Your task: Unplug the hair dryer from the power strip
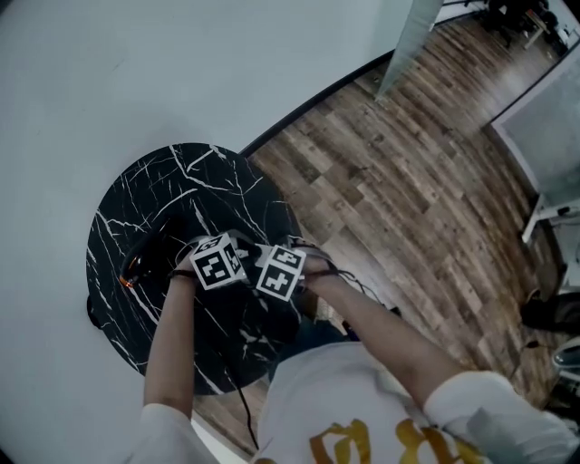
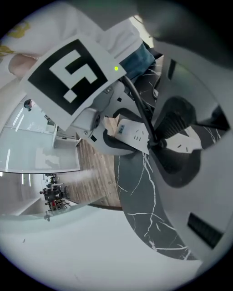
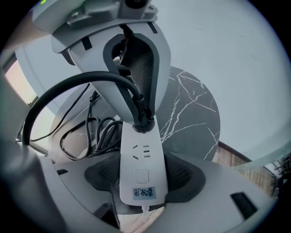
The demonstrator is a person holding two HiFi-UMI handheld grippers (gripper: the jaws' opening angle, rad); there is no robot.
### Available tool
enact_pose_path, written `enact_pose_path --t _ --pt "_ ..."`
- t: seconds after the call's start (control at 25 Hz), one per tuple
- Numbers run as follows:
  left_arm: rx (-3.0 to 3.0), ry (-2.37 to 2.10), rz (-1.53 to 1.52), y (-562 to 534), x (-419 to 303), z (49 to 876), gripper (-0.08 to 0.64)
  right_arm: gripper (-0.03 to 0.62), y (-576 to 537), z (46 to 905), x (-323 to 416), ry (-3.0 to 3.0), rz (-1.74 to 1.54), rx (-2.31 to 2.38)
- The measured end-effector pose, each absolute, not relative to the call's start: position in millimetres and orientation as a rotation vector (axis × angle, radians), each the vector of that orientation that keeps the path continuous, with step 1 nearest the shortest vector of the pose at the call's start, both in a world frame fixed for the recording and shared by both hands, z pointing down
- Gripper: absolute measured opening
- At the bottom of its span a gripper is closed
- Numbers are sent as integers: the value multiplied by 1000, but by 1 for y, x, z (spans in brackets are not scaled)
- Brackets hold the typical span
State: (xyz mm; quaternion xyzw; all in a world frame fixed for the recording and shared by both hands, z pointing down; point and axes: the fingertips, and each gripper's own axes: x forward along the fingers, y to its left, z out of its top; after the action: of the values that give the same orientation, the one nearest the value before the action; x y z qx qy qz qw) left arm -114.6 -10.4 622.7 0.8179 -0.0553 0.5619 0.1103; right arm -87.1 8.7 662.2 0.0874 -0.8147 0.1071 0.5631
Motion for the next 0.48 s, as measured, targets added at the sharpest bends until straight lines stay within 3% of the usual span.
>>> enact_pose_path --t 0.28,0.48 --pt "2296 -86 1577 -16 -112 619 71 272 9 661 -88 -1936 251 197" --pt "2387 -77 1766 -7 -115 620 63 272 9 661 -87 -1936 239 186"
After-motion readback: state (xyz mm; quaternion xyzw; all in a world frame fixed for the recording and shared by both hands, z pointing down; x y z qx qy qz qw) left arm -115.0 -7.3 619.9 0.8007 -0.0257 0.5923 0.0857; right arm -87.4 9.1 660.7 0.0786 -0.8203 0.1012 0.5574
